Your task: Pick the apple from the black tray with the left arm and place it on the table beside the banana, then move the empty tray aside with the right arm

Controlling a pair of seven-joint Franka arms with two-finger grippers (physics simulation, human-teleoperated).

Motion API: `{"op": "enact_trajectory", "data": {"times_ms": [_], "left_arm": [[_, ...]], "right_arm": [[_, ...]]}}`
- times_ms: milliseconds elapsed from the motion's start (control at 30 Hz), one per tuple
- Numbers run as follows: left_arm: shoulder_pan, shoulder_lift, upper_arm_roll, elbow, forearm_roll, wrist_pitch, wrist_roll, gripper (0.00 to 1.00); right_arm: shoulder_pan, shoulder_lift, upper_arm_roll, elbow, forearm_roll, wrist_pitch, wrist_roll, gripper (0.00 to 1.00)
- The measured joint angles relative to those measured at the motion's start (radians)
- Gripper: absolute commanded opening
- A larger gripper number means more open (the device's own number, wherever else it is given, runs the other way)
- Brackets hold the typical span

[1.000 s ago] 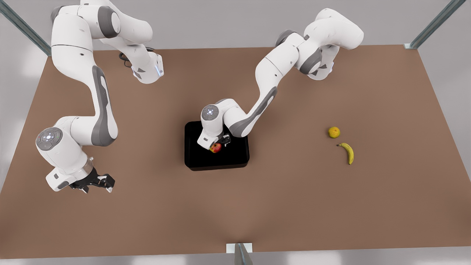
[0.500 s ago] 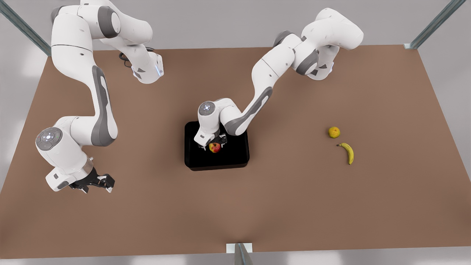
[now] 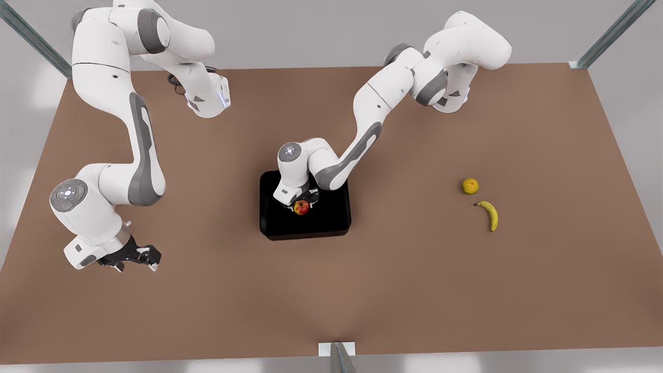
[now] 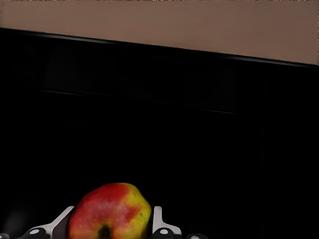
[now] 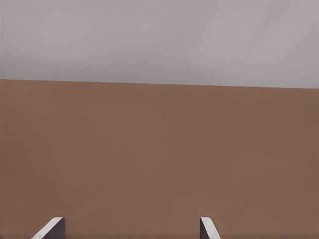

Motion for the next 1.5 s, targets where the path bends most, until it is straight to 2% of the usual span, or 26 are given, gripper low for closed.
{"op": "enact_trajectory", "data": {"times_ms": [167,333,400,467,533,700,767,833,900,967,1000,1067,1100,1167,1267,1367,1500], "left_arm": [[0.012,-0.08,-0.034,-0.004,-0.007,-0.114,0.01,0.79],[0.091,-0.256,-0.042,-0.109,-0.049,-0.257,0.048,0.79],[0.15,-0.371,-0.042,-0.272,-0.057,-0.283,0.077,0.79],[0.221,-0.518,-0.041,-0.517,-0.061,-0.263,0.116,0.79],[0.294,-0.6,-0.039,-0.673,-0.06,-0.232,0.166,0.79],[0.496,-0.705,-0.034,-1.012,-0.017,-0.04,0.306,0.79],[0.575,-0.704,-0.033,-1.082,0.021,0.05,0.368,0.79],[0.642,-0.682,-0.032,-1.133,0.066,0.137,0.429,0.79],[0.677,-0.666,-0.032,-1.155,0.104,0.206,0.484,0.79],[0.696,-0.661,-0.032,-1.166,0.14,0.256,0.533,1.0],[0.7,-0.662,-0.032,-1.168,0.152,0.275,0.556,1.0],[0.713,-0.678,-0.033,-1.164,0.165,0.301,0.597,1.0],[0.719,-0.701,-0.032,-1.151,0.167,0.298,0.616,1.0],[0.723,-0.797,-0.034,-0.996,0.092,0.201,0.658,1.0],[0.771,-0.867,-0.017,-0.662,-0.11,-0.047,0.737,1.0],[0.845,-0.93,0.054,-0.588,-0.253,-0.209,0.826,1.0],[0.882,-0.887,0.103,-0.575,-0.305,-0.294,0.926,1.0]], "right_arm": [[0.0,0.0,0.0,0.0,0.0,0.0,0.0,1.0],[0.0,0.0,0.0,0.0,0.0,0.0,0.0,1.0],[0.0,0.0,0.0,0.0,0.0,0.0,0.0,1.0],[0.0,0.0,0.001,0.0,0.0,0.0,0.0,1.0],[0.0,0.0,0.001,0.0,0.0,0.0,0.0,1.0],[0.021,-0.023,0.007,-0.01,-0.003,-0.048,0.0,1.0],[0.058,-0.136,0.014,-0.004,-0.006,-0.175,0.0,1.0],[0.076,-0.206,0.046,0.084,-0.006,-0.343,0.001,1.0],[0.119,-0.223,0.102,0.131,0.001,-0.481,0.023,1.0],[0.219,-0.212,0.152,0.144,0.047,-0.572,0.073,1.0],[0.242,-0.199,0.163,0.147,0.081,-0.602,0.104,1.0],[0.254,-0.182,0.176,0.104,0.127,-0.631,0.167,0.93],[0.254,-0.185,0.178,0.054,0.142,-0.631,0.197,1.0],[0.25,-0.2,0.177,-0.085,0.165,-0.597,0.254,1.0],[0.251,-0.197,0.19,-0.147,0.212,-0.546,0.334,1.0],[0.254,-0.132,0.205,-0.155,0.229,-0.488,0.403,1.0],[0.246,-0.057,0.206,-0.156,0.221,-0.419,0.476,1.0]]}}
